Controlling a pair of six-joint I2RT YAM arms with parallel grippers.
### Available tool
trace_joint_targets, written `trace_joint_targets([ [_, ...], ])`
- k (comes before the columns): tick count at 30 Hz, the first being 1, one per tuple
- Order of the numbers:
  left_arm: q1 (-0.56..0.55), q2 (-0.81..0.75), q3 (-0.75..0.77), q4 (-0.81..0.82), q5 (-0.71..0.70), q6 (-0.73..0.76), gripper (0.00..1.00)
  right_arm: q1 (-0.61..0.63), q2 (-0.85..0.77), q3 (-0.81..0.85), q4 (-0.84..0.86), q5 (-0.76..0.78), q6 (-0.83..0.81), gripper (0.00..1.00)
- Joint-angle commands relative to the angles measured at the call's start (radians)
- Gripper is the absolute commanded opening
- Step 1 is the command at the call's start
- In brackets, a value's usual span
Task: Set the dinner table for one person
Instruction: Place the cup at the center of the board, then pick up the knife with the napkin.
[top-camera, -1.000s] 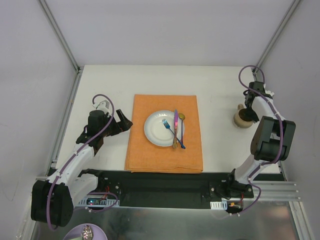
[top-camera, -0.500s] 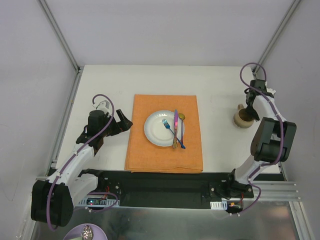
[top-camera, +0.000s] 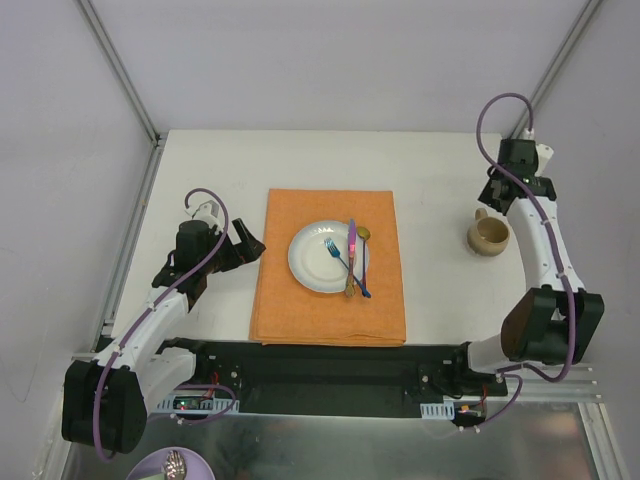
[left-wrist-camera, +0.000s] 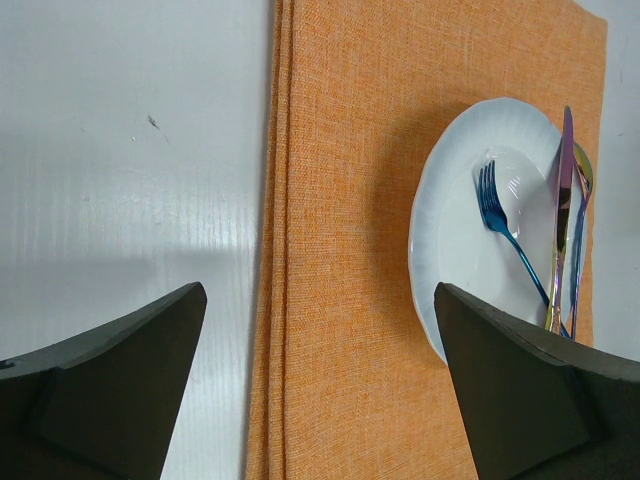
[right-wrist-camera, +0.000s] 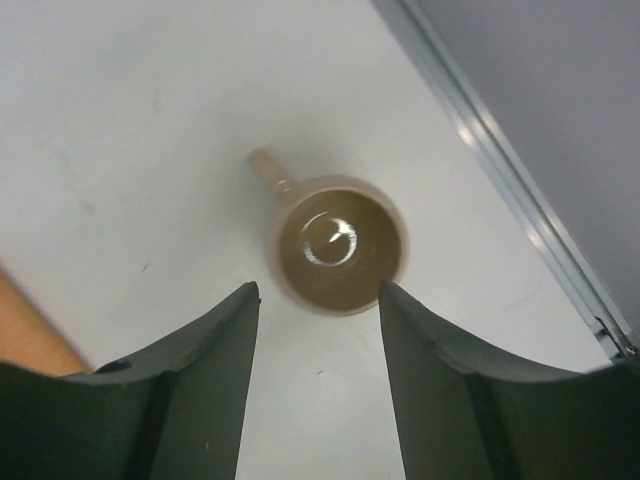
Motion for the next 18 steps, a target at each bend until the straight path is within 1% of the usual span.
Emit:
trace_joint_targets([
  [1, -0.011, -0.018, 0.010, 0.009, -0.023, 0.007, 0.99, 0.131, -0.055, 0.020, -0.037, -0.135, -0.020, 0.56],
  [3, -0.011, -0.023, 0.012, 0.006, -0.024, 0.008, 0.99, 0.191, -0.064, 0.014, -0.033, -0.141, -0.026, 0.57],
  [4, -0.011, -0.026, 0.012, 0.005, -0.026, 0.010, 0.99, 0.250, -0.064, 0.015, -0.033, -0.142, -0.032, 0.57],
  [6, -0.011, -0.029, 0.010, 0.002, -0.029, 0.010, 0.99, 0.303, -0.052, 0.003, -0.028, -0.152, -0.035, 0.59],
  [7, -0.011, -0.030, 0.007, 0.000, -0.030, 0.010, 0.99, 0.352, -0.047, -0.005, -0.025, -0.153, -0.034, 0.59],
  [14, -0.011, -0.046, -0.002, -0.007, -0.037, 0.013, 0.99, 0.539, 0.013, -0.064, 0.018, -0.156, -0.007, 0.61],
  [18, -0.011, -0.041, -0.001, -0.009, -0.043, 0.015, 0.99, 0.643, 0.054, -0.071, 0.013, -0.129, 0.012, 0.61],
])
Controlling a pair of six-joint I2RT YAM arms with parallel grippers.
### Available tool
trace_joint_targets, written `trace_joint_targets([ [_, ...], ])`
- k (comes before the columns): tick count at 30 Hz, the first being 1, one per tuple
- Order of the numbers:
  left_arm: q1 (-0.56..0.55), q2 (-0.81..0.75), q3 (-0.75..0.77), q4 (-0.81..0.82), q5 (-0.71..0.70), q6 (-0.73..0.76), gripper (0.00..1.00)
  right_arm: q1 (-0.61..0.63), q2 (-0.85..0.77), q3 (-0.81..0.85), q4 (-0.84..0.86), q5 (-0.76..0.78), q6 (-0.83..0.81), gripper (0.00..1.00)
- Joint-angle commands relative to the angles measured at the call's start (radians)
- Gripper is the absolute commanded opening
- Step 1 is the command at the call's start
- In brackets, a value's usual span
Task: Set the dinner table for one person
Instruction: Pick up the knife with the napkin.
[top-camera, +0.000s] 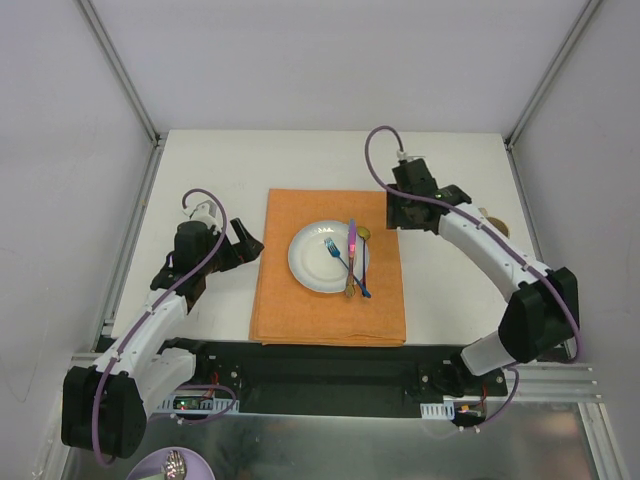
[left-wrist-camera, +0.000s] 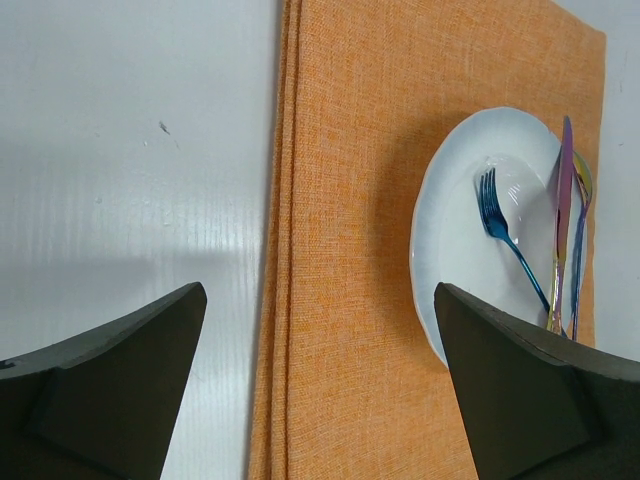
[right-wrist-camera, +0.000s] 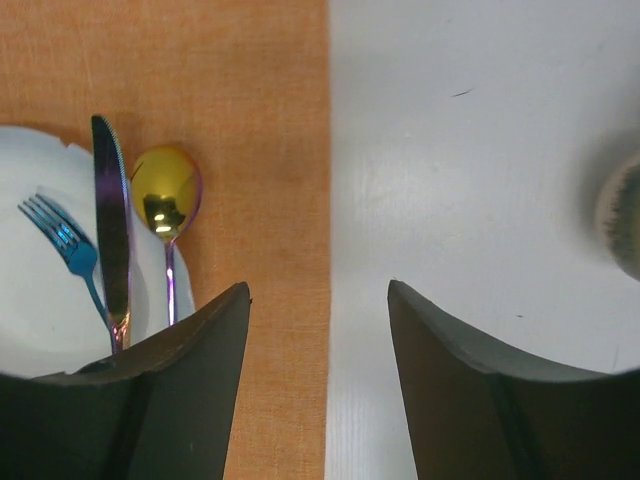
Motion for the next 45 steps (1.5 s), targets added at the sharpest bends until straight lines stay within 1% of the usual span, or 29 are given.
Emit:
trace_joint_targets([
  [1, -0.011, -0.013, -0.001, 0.003, -0.019, 0.014, 0.99, 0.117, 0.035, -0.007, 0.012, 0.020, 0.028, 0.61],
  [5, -0.011, -0.003, 0.001, 0.003, -0.019, 0.016, 0.99, 0.208, 0.074, -0.005, 0.015, 0.037, 0.055, 0.62],
  [7, -0.011, -0.003, 0.001, 0.003, -0.019, 0.016, 0.99, 0.251, 0.084, -0.002, 0.013, 0.037, 0.077, 0.65],
  [8, -0.011, -0.001, 0.001, 0.003, -0.016, 0.016, 0.99, 0.264, 0.093, -0.001, 0.013, 0.037, 0.083, 0.73],
  [9, -0.011, -0.001, 0.001, 0.003, -0.018, 0.017, 0.99, 0.280, 0.100, -0.001, 0.012, 0.039, 0.088, 0.76],
  [11, -0.011, 0.000, 0.001, 0.003, -0.018, 0.017, 0.99, 0.321, 0.109, 0.001, 0.003, 0.060, 0.104, 0.80],
  [12, -0.011, 0.000, 0.001, 0.003, -0.018, 0.017, 0.99, 0.332, 0.118, 0.001, 0.003, 0.066, 0.109, 0.80],
  [16, -0.011, 0.000, 0.001, 0.003, -0.016, 0.017, 0.99, 0.378, 0.141, -0.001, -0.002, 0.069, 0.134, 0.81],
  [24, -0.011, 0.000, -0.001, 0.003, -0.014, 0.017, 0.99, 0.430, 0.192, 0.005, 0.000, 0.088, 0.163, 0.81],
  [38, -0.011, -0.004, -0.005, 0.003, -0.014, 0.017, 0.99, 0.432, 0.276, -0.019, 0.001, 0.161, 0.196, 0.81],
  [42, -0.011, -0.003, -0.008, 0.003, -0.014, 0.017, 0.99, 0.432, 0.291, -0.027, 0.009, 0.161, 0.201, 0.78],
  [45, -0.011, -0.003, -0.010, 0.003, -0.018, 0.017, 0.99, 0.432, 0.295, -0.031, 0.012, 0.166, 0.201, 0.73],
])
